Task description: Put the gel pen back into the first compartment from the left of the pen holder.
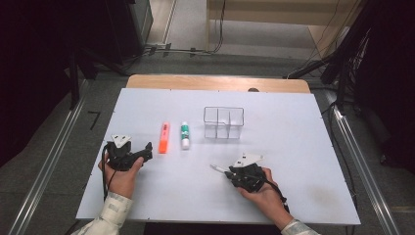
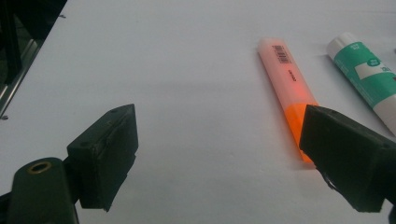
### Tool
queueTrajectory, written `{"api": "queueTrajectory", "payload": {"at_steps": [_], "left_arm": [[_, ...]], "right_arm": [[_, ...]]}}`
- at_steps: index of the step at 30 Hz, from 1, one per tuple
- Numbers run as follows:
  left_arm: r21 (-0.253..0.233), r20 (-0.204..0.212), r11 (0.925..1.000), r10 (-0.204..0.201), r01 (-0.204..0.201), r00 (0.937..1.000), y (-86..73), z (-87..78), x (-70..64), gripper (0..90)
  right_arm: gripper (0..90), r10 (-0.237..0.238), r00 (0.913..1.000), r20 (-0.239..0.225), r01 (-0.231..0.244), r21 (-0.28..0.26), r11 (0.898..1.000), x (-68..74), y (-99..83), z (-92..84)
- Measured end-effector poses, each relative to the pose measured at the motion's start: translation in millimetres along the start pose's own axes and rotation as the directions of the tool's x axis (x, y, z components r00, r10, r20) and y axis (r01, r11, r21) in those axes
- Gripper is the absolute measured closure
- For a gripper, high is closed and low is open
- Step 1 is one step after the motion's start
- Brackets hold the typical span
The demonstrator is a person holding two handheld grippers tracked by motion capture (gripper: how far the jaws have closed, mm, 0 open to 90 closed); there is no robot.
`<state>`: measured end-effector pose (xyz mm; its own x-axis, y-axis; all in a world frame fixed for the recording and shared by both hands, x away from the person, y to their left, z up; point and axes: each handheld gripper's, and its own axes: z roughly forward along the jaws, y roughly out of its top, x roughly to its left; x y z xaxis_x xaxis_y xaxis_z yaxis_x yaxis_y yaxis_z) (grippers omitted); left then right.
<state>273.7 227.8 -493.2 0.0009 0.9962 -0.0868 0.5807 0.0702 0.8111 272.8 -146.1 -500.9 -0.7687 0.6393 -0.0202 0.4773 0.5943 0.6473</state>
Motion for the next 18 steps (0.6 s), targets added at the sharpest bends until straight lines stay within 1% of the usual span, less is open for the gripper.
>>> {"api": "queueTrajectory", "payload": {"at_steps": [3, 6, 13, 16, 18], "left_arm": [[-0.001, 0.002, 1.0000, 0.000, 0.000, 1.0000, 0.0, 0.4, -0.4, 12.3], [-0.001, 0.002, 1.0000, 0.000, 0.000, 1.0000, 0.0, 0.4, -0.4, 12.3], [-0.001, 0.002, 1.0000, 0.000, 0.000, 1.0000, 0.1, 0.1, -0.3, 12.3], [-0.002, 0.002, 1.0000, -0.001, 0.001, 1.0000, 0.1, 0.0, 0.0, 12.4], [-0.005, 0.001, 1.0000, -0.004, 0.004, 1.0000, 0.1, -0.1, 0.1, 12.3]], "right_arm": [[70.9, -0.010, 0.9999, -0.002, 0.010, 0.010, 1.000, -0.5, 1.4, 0.1], [71.8, -0.006, 1.0000, -0.006, 0.006, 0.013, 1.000, -0.5, 1.8, 0.2], [73.3, -0.020, 0.9997, -0.013, 0.020, 0.020, 1.000, -1.2, 3.0, 0.2], [76.5, -0.027, 0.9994, -0.020, 0.028, 0.029, 0.999, -1.4, 4.2, 0.1], [77.3, -0.017, 0.9996, -0.023, 0.018, 0.033, 0.999, -1.5, 4.9, 0.2]]}}
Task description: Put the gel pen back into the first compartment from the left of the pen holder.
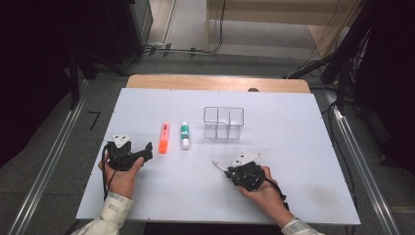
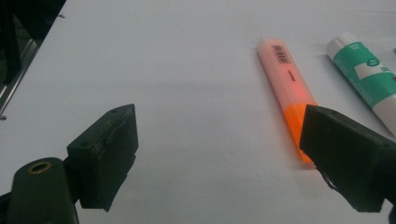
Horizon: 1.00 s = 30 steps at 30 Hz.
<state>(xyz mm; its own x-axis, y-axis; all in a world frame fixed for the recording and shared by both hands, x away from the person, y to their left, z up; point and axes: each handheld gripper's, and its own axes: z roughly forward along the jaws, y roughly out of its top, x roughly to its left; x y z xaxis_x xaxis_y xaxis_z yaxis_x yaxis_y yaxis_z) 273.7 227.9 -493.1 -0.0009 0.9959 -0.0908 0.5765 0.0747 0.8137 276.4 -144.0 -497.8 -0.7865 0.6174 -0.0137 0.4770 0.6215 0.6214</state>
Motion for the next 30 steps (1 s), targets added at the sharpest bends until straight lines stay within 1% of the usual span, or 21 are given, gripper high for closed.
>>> {"api": "queueTrajectory", "payload": {"at_steps": [6, 14, 15, 20, 23, 30], "left_arm": [[-0.003, 0.002, 1.0000, -0.002, 0.002, 1.0000, 0.2, -0.2, 1.0, 12.3], [-0.003, 0.003, 1.0000, -0.004, 0.004, 1.0000, 0.4, -0.5, 1.5, 12.4], [-0.003, 0.003, 1.0000, -0.004, 0.004, 1.0000, 0.4, -0.6, 1.4, 12.3], [-0.002, 0.003, 1.0000, -0.006, 0.006, 1.0000, 0.4, -0.4, 1.6, 12.3], [-0.002, 0.003, 1.0000, -0.007, 0.007, 1.0000, 0.4, -0.2, 1.5, 12.3], [0.004, 0.004, 1.0000, -0.006, 0.006, 1.0000, 0.1, 0.4, 1.7, 12.4]], "right_arm": [[77.4, 0.025, 0.9994, -0.026, -0.025, -0.002, 1.000, -4.4, 0.1, -0.5], [77.4, 0.056, 0.9984, -0.008, -0.056, -0.064, 0.996, -11.1, 1.1, -9.7], [77.4, 0.064, 0.9979, -0.005, -0.064, -0.068, 0.996, -11.7, 1.0, -10.5], [77.4, 0.070, 0.9975, -0.006, -0.071, -0.089, 0.994, -13.8, 2.3, -13.9], [77.4, 0.074, 0.9972, -0.007, -0.075, -0.109, 0.991, -16.0, 5.2, -17.5], [77.4, 0.107, 0.9939, -0.026, -0.110, -0.177, 0.978, -23.0, 17.7, -29.8]]}}
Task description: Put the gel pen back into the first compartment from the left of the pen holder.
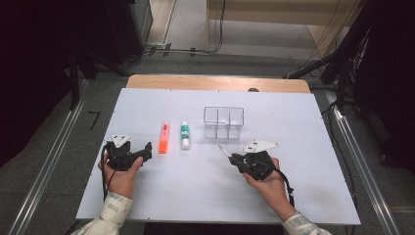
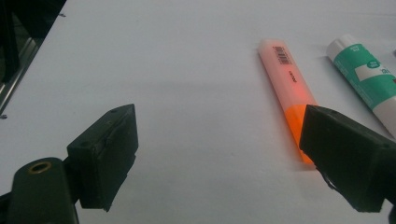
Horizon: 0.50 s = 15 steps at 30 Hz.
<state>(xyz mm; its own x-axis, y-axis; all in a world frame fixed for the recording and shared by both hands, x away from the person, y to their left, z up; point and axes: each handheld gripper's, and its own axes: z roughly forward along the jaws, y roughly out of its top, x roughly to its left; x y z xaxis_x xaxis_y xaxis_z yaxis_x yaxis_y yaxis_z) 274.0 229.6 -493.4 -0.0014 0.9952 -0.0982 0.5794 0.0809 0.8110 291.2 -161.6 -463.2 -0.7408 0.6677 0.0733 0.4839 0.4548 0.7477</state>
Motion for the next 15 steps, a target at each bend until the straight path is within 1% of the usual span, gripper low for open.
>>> {"api": "queueTrajectory", "payload": {"at_steps": [1, 3, 8, 9, 11, 12, 13, 14, 15], "left_arm": [[-0.001, -0.001, 1.0000, -0.001, 0.001, 1.0000, 0.0, 0.1, 0.0, 12.4], [-0.002, 0.000, 1.0000, -0.003, 0.003, 1.0000, 0.1, 0.0, 0.0, 12.4], [-0.001, 0.000, 1.0000, -0.003, 0.003, 1.0000, -0.2, 0.1, 0.5, 12.3], [0.000, 0.000, 1.0000, -0.003, 0.003, 1.0000, -0.2, 0.1, 0.7, 12.3], [-0.001, -0.002, 1.0000, -0.005, 0.005, 1.0000, -0.3, 0.2, 0.9, 12.3], [-0.001, -0.002, 1.0000, -0.006, 0.006, 1.0000, -0.3, 0.2, 1.0, 12.3], [-0.001, -0.002, 1.0000, -0.006, 0.006, 1.0000, -0.2, 0.1, 1.1, 12.4], [-0.001, -0.002, 1.0000, -0.006, 0.006, 1.0000, -0.2, 0.2, 1.1, 12.4], [-0.002, -0.002, 1.0000, -0.006, 0.006, 1.0000, -0.3, 0.2, 0.9, 12.3]], "right_arm": [[77.4, -0.005, 1.0000, 0.004, 0.005, -0.008, 1.000, -0.8, 2.5, -0.6], [77.4, 0.003, 1.0000, 0.004, -0.002, -0.025, 1.000, -2.0, 8.8, -1.5], [77.4, 0.004, 1.0000, 0.004, -0.003, -0.062, 0.998, -3.4, 23.5, -2.6], [77.4, 0.008, 1.0000, 0.002, -0.008, -0.075, 0.997, -4.8, 29.1, -2.6], [77.4, 0.009, 1.0000, 0.003, -0.009, -0.081, 0.997, -6.1, 31.9, -2.8], [77.4, 0.012, 0.9999, 0.004, -0.012, -0.090, 0.996, -7.1, 35.2, -2.9], [77.4, 0.025, 0.9997, -0.002, -0.025, -0.110, 0.994, -9.1, 43.1, -3.9], [77.4, 0.025, 0.9997, -0.002, -0.025, -0.110, 0.994, -9.1, 43.1, -3.9], [77.4, 0.025, 0.9997, -0.005, -0.025, -0.120, 0.992, -9.9, 47.5, -4.3]]}}
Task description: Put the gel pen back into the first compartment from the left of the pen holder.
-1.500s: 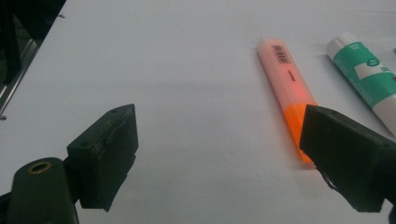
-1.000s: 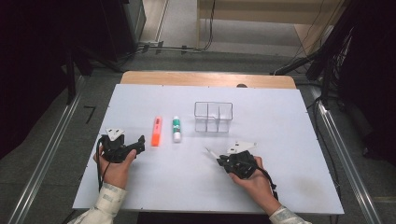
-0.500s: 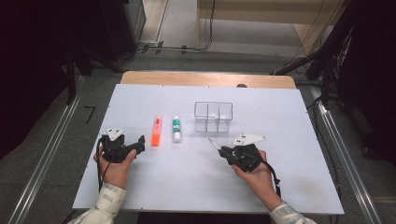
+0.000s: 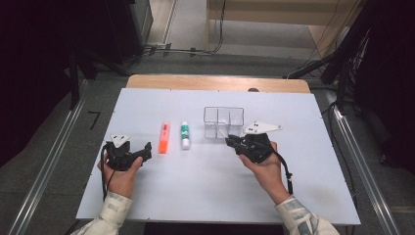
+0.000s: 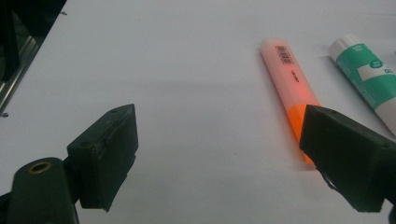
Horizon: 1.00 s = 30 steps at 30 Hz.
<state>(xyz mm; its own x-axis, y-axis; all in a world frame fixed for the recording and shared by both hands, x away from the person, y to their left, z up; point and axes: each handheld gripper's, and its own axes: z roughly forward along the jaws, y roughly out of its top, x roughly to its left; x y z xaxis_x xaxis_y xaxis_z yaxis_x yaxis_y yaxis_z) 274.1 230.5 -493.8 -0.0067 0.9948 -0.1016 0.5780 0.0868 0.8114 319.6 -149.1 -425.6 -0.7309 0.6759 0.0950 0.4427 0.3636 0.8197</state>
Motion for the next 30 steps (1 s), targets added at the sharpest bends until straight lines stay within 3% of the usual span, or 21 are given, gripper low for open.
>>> {"api": "queueTrajectory", "payload": {"at_steps": [7, 13, 21, 30], "left_arm": [[0.000, 0.001, 1.0000, 0.002, -0.002, 1.0000, 0.0, 0.5, -0.1, 12.3], [-0.002, 0.002, 1.0000, 0.000, 0.000, 1.0000, 0.0, 0.8, 0.1, 12.3], [0.001, 0.004, 1.0000, 0.004, -0.004, 1.0000, -0.1, 1.3, 1.5, 12.4], [-0.002, 0.004, 1.0000, -0.003, 0.003, 1.0000, 0.0, 1.7, 2.4, 12.3]], "right_arm": [[77.4, -0.003, 1.0000, 0.005, 0.003, -0.030, 1.000, -3.5, 32.7, 8.8], [77.4, 0.007, 1.0000, 0.002, -0.007, -0.055, 0.998, -8.0, 58.2, 26.7], [77.4, 0.002, 0.9999, 0.016, -0.001, -0.051, 0.999, -6.7, 77.0, 50.4], [77.4, 0.012, 0.9995, 0.028, -0.011, -0.050, 0.999, -10.1, 83.4, 65.7]]}}
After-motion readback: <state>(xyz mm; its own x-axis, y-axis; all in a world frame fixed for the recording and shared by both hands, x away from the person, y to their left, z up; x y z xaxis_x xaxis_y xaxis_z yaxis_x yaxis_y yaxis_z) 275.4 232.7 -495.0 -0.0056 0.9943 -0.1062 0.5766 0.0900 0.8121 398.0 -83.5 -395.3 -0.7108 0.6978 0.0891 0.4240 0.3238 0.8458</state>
